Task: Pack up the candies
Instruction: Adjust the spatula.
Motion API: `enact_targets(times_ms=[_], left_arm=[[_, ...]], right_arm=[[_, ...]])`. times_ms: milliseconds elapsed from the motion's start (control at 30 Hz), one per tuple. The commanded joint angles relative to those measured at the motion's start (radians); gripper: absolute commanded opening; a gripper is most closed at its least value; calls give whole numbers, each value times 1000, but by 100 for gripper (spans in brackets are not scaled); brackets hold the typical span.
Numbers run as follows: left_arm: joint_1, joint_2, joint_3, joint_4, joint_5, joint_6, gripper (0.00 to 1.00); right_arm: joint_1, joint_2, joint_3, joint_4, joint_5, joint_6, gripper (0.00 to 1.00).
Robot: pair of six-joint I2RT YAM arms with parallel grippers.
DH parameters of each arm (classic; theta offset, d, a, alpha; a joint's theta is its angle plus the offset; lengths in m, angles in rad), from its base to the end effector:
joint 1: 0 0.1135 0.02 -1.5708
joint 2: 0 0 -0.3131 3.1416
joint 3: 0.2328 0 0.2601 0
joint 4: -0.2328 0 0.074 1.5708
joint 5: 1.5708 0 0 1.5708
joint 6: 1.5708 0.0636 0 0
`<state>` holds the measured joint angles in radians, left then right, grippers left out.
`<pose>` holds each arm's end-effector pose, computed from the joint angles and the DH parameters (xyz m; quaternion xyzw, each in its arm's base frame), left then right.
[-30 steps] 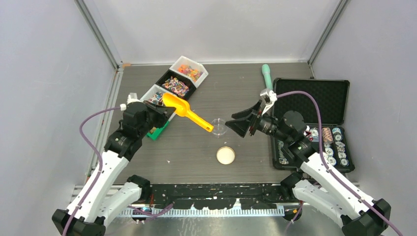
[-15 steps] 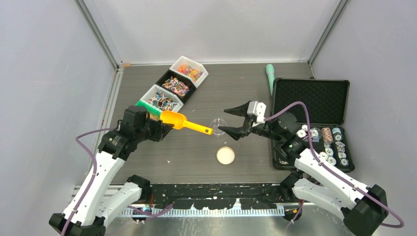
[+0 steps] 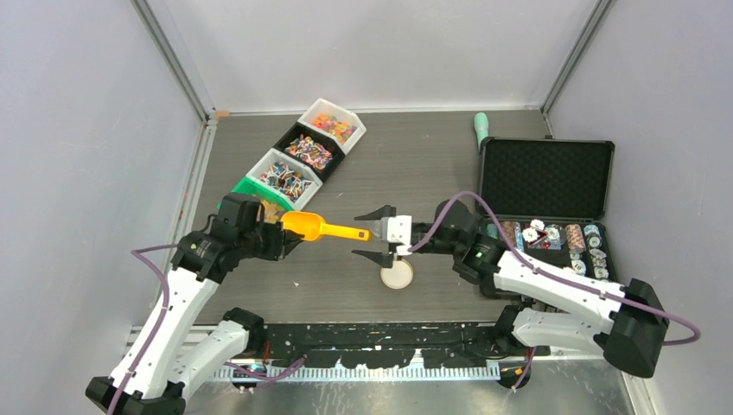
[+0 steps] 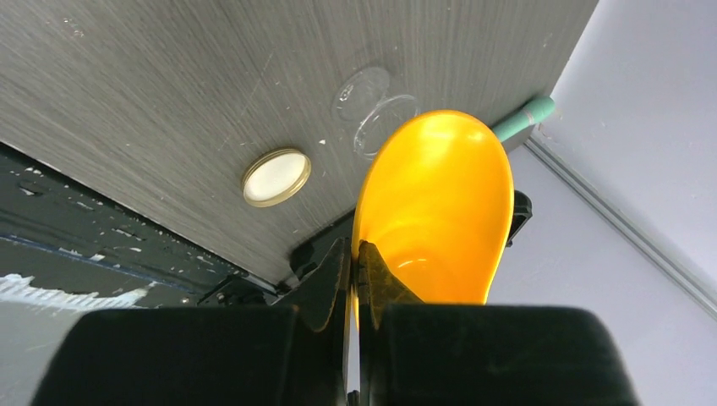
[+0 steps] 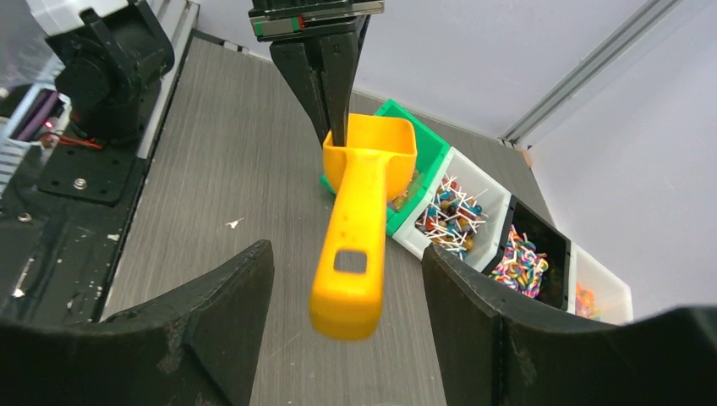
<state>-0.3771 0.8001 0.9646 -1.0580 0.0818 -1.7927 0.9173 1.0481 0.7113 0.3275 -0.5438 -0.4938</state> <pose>0.1169 -0.0519 0.3317 -0.6024 0.7249 -0.3115 0.1209 0.1264 0.2191 0.3566 -0.5876 0.3984 0.3290 0.6227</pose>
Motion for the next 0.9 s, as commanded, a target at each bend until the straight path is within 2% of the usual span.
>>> enact_targets(times_ms=[0,500,567,767,800,867], left_arm=[[4,-19,8,-39,2,-39,0],[4,-42,-5,-106,-2,-83,0],[4,-41,-10,-101,0,-83,0],[4,-45,-12,-108,-8,-84,0],[4,-46,-14,-105,-14,-83,2],[4,-52,-13,-105,-34,-82,18]], right_arm=[[66,70,90,24,134,-124,68],[139,199,146,101,198,-149,47],[141,204,146,108,203,-146,41],[144,204,135,147,208,-112,14],[145,202,134,147,209,-106,9],[145,199,133,147,219,-84,2]])
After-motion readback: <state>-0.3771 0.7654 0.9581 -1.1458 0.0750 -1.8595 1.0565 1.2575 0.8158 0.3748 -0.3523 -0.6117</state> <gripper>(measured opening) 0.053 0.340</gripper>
